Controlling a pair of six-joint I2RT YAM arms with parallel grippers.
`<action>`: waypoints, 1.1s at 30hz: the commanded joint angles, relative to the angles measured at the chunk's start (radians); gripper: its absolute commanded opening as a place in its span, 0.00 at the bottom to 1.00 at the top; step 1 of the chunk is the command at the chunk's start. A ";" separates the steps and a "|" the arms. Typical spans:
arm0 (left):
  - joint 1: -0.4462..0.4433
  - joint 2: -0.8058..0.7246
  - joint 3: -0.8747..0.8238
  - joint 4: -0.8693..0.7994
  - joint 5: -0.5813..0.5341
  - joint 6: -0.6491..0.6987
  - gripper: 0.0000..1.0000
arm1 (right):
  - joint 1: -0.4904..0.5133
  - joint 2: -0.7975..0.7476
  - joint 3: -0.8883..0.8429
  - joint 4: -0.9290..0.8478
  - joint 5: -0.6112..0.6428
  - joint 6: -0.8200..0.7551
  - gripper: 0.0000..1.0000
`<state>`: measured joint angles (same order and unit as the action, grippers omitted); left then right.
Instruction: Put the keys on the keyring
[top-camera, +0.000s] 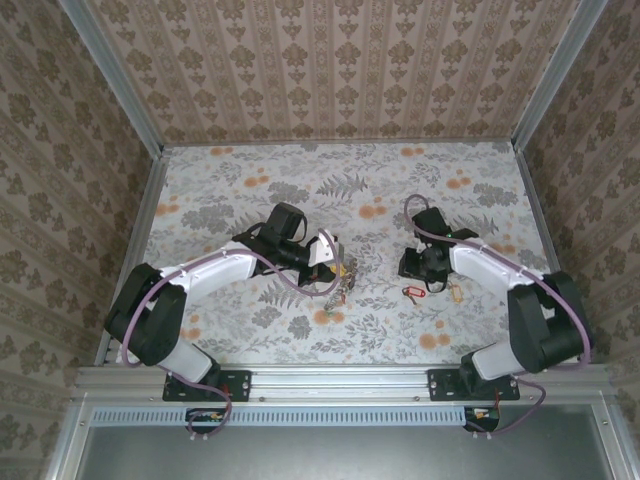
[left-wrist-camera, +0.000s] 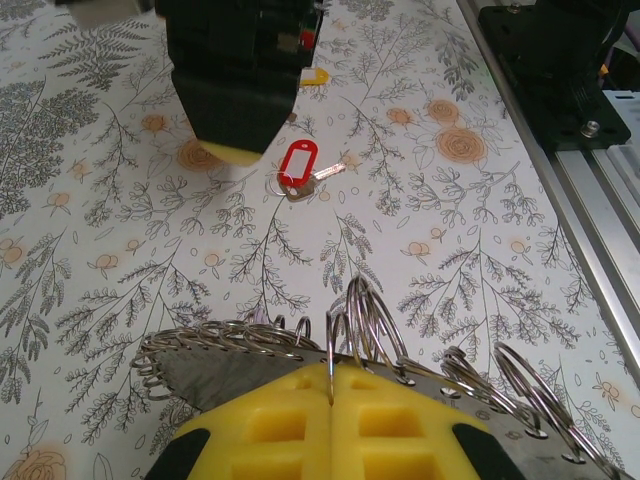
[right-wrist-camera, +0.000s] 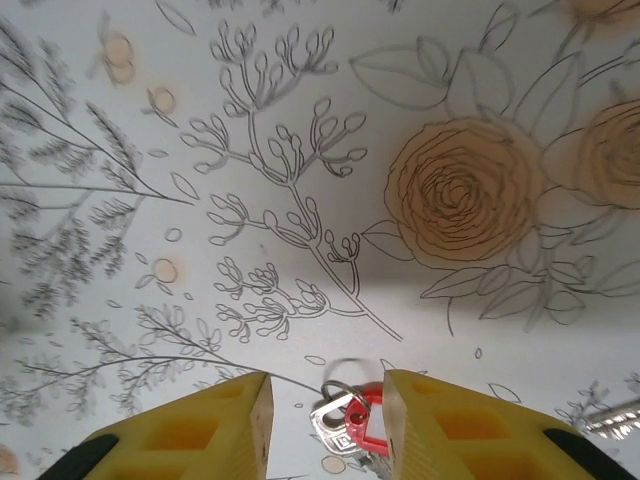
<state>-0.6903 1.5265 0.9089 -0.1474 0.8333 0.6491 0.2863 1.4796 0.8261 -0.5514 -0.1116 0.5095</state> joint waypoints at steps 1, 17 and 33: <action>0.010 -0.013 0.036 -0.019 0.033 0.019 0.00 | 0.002 0.063 0.030 -0.061 -0.050 -0.082 0.35; 0.012 -0.012 0.038 -0.032 0.033 0.021 0.00 | 0.017 0.099 0.053 -0.096 -0.082 -0.118 0.21; 0.014 -0.013 0.040 -0.040 0.035 0.024 0.00 | 0.028 0.105 0.049 -0.111 -0.040 -0.118 0.13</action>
<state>-0.6857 1.5265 0.9199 -0.1730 0.8337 0.6495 0.3084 1.5730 0.8543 -0.6201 -0.1841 0.3958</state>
